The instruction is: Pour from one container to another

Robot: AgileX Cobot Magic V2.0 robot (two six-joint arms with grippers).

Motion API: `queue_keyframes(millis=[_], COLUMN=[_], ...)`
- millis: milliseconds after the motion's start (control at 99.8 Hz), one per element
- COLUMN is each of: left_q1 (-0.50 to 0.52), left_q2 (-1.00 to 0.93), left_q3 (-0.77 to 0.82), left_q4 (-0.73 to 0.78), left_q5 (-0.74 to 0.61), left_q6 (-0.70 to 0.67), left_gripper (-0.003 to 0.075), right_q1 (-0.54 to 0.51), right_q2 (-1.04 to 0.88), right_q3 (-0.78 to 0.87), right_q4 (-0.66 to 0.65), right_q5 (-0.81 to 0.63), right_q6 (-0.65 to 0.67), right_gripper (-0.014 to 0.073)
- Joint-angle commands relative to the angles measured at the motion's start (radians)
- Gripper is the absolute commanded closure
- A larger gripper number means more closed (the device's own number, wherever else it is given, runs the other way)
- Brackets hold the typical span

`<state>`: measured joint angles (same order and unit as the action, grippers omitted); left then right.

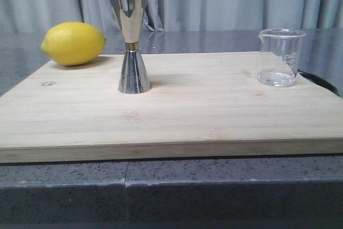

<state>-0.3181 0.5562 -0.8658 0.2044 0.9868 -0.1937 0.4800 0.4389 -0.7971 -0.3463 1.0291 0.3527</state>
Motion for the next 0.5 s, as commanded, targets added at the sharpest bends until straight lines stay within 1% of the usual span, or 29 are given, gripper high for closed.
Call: queue_keyframes(millis=[0, 60, 130, 250, 280, 491], left_q1=[0.004, 0.004, 0.004, 0.004, 0.004, 0.004], left_q2=[0.004, 0.004, 0.004, 0.004, 0.004, 0.004], left_q3=[-0.022, -0.022, -0.022, -0.022, -0.022, -0.022], left_q4=[0.008, 0.008, 0.008, 0.007, 0.007, 0.007], left_q5=[-0.071, -0.071, -0.071, -0.071, -0.071, -0.069], left_q6=[-0.011, -0.011, -0.011, -0.011, -0.011, -0.011], left_gripper=[0.052, 0.0574, 0.0634, 0.0723, 0.0741, 0.0739], right_q1=[0.001, 0.001, 0.001, 0.001, 0.001, 0.001], right_q2=[0.005, 0.005, 0.005, 0.005, 0.005, 0.005], right_q3=[-0.028, -0.028, -0.028, -0.028, -0.028, -0.028], right_q4=[-0.038, -0.038, -0.038, -0.038, -0.038, -0.073], right_q5=[-0.06, -0.06, -0.06, -0.06, -0.06, -0.058], right_q6=[-0.013, -0.013, -0.013, -0.013, -0.013, -0.013], right_gripper=[0.0377, 0.047, 0.055, 0.0638, 0.065, 0.0659])
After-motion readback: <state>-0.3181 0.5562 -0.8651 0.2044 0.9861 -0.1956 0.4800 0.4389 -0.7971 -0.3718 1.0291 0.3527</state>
